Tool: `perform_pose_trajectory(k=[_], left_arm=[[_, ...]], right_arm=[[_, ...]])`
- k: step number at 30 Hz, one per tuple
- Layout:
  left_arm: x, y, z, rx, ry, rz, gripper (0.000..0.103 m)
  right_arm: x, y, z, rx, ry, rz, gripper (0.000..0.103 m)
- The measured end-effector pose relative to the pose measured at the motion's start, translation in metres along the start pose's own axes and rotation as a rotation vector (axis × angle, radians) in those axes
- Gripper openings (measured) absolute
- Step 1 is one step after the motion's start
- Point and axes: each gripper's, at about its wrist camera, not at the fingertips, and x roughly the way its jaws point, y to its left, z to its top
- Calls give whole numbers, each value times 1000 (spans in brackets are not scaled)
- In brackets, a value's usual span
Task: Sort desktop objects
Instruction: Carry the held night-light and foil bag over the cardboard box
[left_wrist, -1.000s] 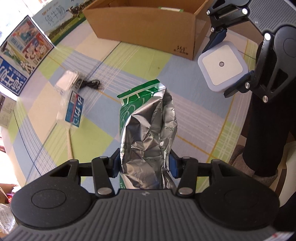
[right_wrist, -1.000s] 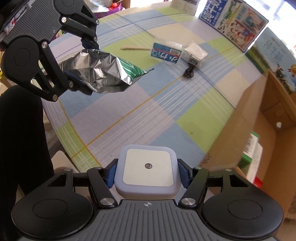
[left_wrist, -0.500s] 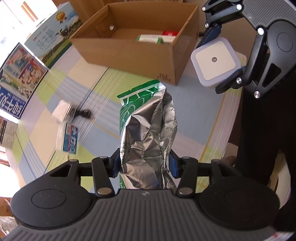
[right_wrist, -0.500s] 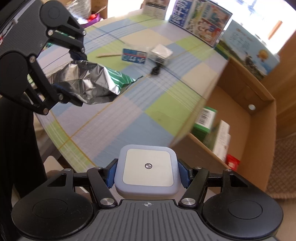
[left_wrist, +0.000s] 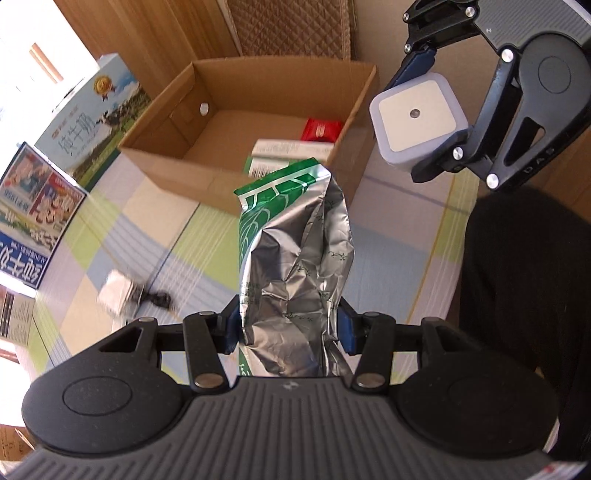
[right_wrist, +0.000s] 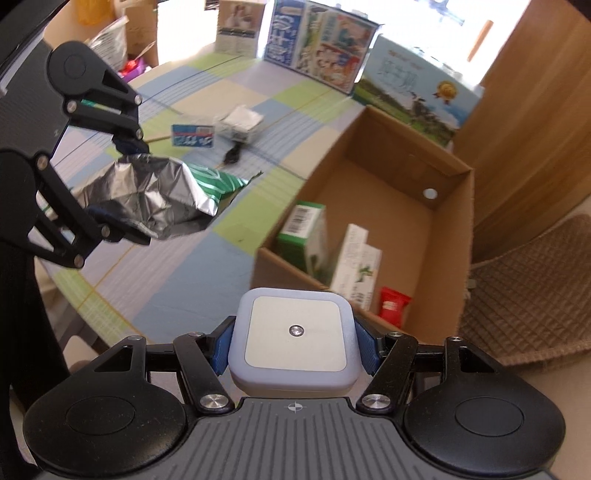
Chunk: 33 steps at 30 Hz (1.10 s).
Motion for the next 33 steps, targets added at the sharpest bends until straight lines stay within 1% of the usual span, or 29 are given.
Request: perform_pose_trajectory(k=[7,19,24,33], left_arm=[[3,-7,27,3,-34,-10,45],[13,-6,70,-4,-72,-21,45],[26,-4,85,-17,-72,-26,45],[48,4,104,-56,-73,-44,45]], right_arm=[[-8,-27,3,43,-27,-24,62],[-13,-76,6,144,-58,-51,62],[-9,-95,6,184,-60,-53,62],[7,-118,5,225,-58,-57,62]])
